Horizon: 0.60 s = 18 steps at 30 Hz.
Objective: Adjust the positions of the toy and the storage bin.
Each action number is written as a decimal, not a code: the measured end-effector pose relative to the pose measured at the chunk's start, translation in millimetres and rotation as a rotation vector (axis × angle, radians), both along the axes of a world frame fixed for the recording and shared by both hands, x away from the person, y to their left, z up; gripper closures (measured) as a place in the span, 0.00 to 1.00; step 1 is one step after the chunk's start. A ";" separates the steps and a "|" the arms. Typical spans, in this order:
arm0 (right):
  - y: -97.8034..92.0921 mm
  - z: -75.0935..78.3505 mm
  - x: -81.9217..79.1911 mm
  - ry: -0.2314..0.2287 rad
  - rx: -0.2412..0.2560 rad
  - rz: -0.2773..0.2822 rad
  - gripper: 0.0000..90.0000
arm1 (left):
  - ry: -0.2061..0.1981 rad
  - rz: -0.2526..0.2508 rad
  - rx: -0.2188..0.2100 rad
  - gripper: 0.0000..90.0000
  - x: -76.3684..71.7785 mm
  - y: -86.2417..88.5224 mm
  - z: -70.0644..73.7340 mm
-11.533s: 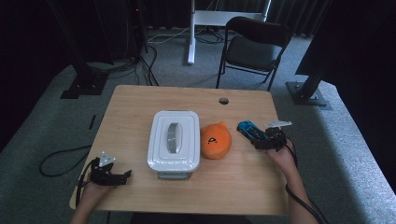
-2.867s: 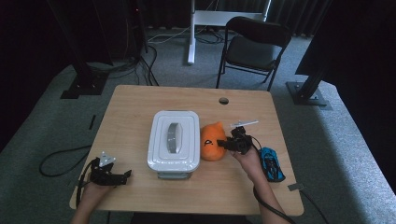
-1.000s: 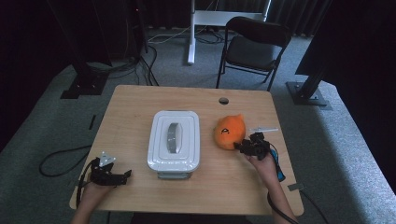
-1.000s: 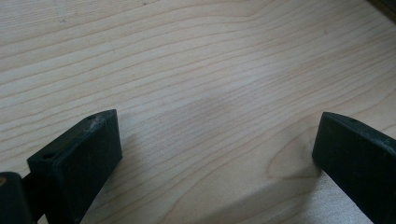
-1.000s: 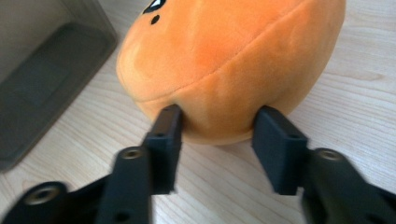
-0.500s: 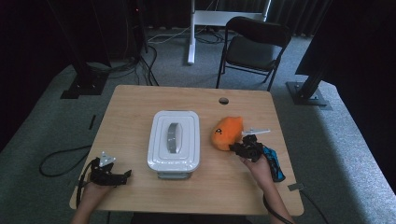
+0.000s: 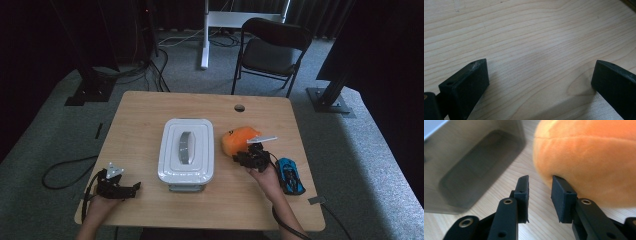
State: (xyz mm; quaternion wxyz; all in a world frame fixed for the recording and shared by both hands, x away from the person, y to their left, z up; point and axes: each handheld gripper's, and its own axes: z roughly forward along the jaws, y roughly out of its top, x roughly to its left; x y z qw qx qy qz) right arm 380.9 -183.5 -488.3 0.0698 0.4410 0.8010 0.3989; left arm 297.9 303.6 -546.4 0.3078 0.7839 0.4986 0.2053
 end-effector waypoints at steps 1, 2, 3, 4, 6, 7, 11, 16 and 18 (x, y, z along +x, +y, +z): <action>2.9 -0.1 0.4 0.001 0.001 0.005 0.73 | 0.000 0.000 0.000 0.02 0.0 0.0 0.0; 5.9 -0.4 0.7 0.002 0.001 0.016 0.73 | 0.000 0.000 0.000 0.02 0.0 0.0 0.0; 8.8 -0.6 0.6 0.001 -0.001 0.032 0.72 | 0.000 0.000 0.000 0.02 0.0 0.0 0.0; 11.9 -0.7 0.1 0.002 -0.004 0.042 0.72 | 0.000 0.000 0.000 0.02 0.0 0.0 0.0; 15.1 1.5 -2.3 0.002 0.004 0.066 0.71 | 0.000 0.000 0.000 0.02 0.0 0.0 0.0; 15.4 4.0 -4.1 -0.005 0.009 0.072 0.69 | 0.000 0.000 0.000 0.02 0.0 0.0 0.0; 3.1 22.0 -9.6 -0.043 0.046 0.068 0.64 | 0.000 0.000 0.000 0.02 0.0 0.0 0.0; -32.1 43.2 -6.9 -0.094 0.042 -0.030 0.60 | 0.000 0.000 0.000 0.02 0.0 0.0 0.0; -46.4 48.0 -4.0 -0.096 0.042 -0.061 0.59 | 0.000 0.000 0.000 0.02 0.0 0.0 0.0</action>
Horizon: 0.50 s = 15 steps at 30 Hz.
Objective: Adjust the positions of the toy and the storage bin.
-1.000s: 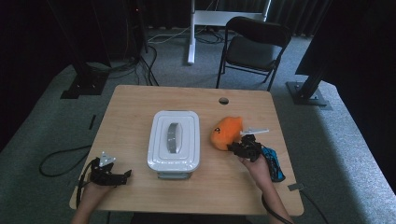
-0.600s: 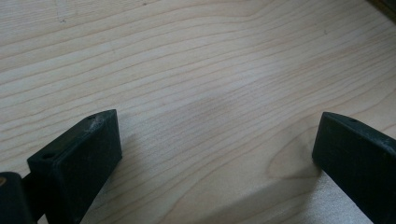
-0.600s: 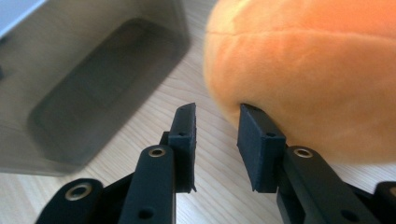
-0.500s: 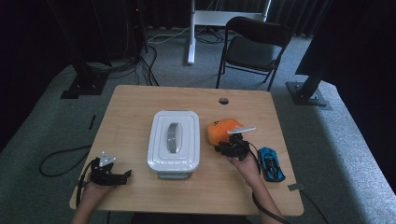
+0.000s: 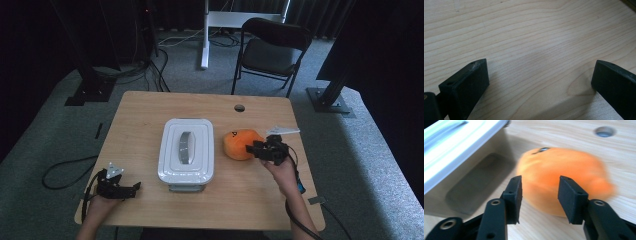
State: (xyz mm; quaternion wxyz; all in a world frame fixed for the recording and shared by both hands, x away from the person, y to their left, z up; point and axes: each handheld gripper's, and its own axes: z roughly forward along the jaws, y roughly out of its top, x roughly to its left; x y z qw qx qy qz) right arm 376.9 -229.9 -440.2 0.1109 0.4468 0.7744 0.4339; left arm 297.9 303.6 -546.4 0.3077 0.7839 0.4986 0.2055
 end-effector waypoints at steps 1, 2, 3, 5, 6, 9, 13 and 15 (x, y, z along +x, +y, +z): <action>-6.2 1.8 1.4 -0.006 -0.007 -0.021 0.59 | 0.000 0.000 0.000 0.02 0.0 0.0 0.0; -12.0 2.7 3.1 -0.004 -0.006 -0.034 0.59 | 0.000 0.001 0.000 0.02 0.0 -0.1 0.0; -17.2 2.7 6.0 0.003 -0.012 -0.037 0.58 | 0.000 0.002 0.000 0.02 0.0 -0.2 0.0; -26.8 1.6 12.4 0.014 -0.028 -0.072 0.57 | 0.000 0.003 0.000 0.02 0.0 -0.2 0.0; -26.8 1.6 12.4 0.014 -0.028 -0.072 0.57 | 0.000 0.003 0.000 0.02 0.0 -0.2 0.0; -42.7 -1.4 25.5 0.046 -0.011 -0.121 0.57 | 0.000 0.003 0.000 0.02 0.0 -0.3 0.0; -48.7 -9.0 38.6 0.086 -0.006 -0.125 0.56 | 0.000 0.004 0.000 0.02 0.0 -0.3 0.0; -48.6 -13.3 42.5 0.099 -0.014 -0.128 0.55 | 0.000 0.004 0.000 0.02 0.0 -0.3 0.0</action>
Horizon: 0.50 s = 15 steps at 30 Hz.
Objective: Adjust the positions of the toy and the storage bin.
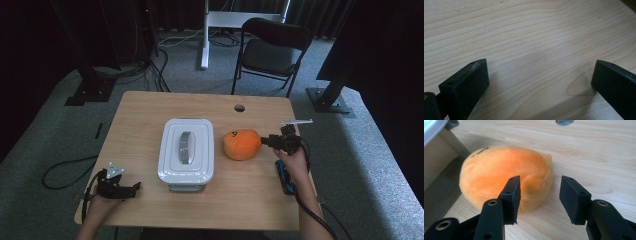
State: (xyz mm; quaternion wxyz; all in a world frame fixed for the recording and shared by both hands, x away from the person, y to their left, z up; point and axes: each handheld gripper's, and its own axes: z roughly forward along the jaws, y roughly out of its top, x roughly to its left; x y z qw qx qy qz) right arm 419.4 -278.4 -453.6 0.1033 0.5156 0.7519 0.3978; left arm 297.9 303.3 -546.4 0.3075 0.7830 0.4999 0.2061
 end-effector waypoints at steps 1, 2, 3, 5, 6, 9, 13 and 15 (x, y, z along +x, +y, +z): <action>0.2 -3.1 2.4 0.014 0.010 0.008 0.55 | 0.000 0.000 0.000 0.02 0.0 0.0 0.0; 0.4 -5.7 3.9 0.019 0.011 0.012 0.55 | 0.000 0.000 0.000 0.02 0.0 0.0 0.0; 1.4 -8.0 5.2 0.028 0.003 0.009 0.57 | 0.000 0.000 0.000 0.02 0.0 0.0 0.0; 3.2 -11.8 6.5 0.045 -0.001 0.031 0.70 | 0.000 0.000 0.000 0.02 0.0 0.0 0.0; 4.1 -13.1 5.3 0.048 0.005 0.046 0.78 | 0.000 0.000 0.000 0.02 0.0 0.0 0.0; 7.4 -13.6 1.0 0.045 -0.021 0.065 0.84 | 0.000 0.000 0.000 0.02 0.0 0.0 0.0; 12.8 -11.6 -13.6 0.036 -0.033 0.101 0.89 | 0.000 0.000 0.000 0.02 0.0 0.0 0.0; 15.7 -10.7 -22.5 0.034 -0.034 0.113 0.89 | 0.000 0.000 0.000 0.02 0.0 0.0 0.0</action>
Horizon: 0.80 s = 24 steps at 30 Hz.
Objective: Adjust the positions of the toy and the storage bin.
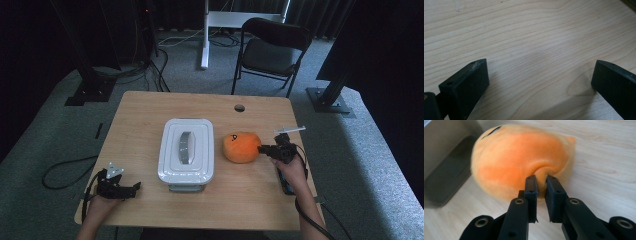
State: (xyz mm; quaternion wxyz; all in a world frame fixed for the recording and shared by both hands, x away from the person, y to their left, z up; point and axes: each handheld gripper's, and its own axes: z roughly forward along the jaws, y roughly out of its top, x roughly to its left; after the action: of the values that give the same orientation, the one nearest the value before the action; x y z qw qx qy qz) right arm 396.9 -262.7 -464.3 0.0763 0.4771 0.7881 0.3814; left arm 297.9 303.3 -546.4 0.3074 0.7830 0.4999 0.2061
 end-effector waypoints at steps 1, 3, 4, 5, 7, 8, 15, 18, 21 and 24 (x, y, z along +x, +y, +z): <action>1.5 0.4 -3.2 0.001 -0.002 0.008 0.88 | 0.000 0.000 0.000 0.02 0.0 0.0 0.0; 4.8 0.5 -11.3 -0.008 -0.003 0.014 0.88 | 0.000 0.000 0.000 0.02 0.0 0.0 0.0; 6.7 0.2 -14.6 -0.006 0.000 0.015 0.88 | 0.000 0.000 0.000 0.02 0.0 0.0 0.0; 8.8 0.0 -18.1 -0.012 0.005 0.027 0.88 | 0.000 0.000 0.000 0.02 0.0 0.0 0.0; 14.2 0.5 -24.3 -0.009 0.023 0.050 0.86 | 0.000 0.000 0.000 0.02 0.0 0.0 0.0; 17.2 0.7 -27.0 -0.011 0.031 0.067 0.86 | 0.000 0.000 0.000 0.02 0.0 0.0 0.0; 36.3 -1.8 -39.6 -0.022 0.047 0.101 0.82 | 0.000 0.000 0.000 0.02 0.0 0.0 0.0; 43.3 -4.3 -42.3 -0.005 0.063 0.118 0.79 | 0.000 0.000 0.000 0.02 0.0 0.0 0.0; 50.8 -4.7 -43.4 0.000 0.063 0.138 0.77 | 0.000 0.000 0.000 0.02 0.0 0.0 0.0; 58.3 -3.9 -44.0 0.005 0.064 0.160 0.75 | 0.000 0.000 0.000 0.02 0.0 0.0 0.0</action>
State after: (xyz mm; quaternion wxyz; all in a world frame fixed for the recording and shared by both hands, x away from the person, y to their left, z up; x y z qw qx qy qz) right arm 352.9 -204.4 -468.1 0.0284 0.4159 0.8113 0.4098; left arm 297.9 303.3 -546.4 0.3075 0.7830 0.4998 0.2060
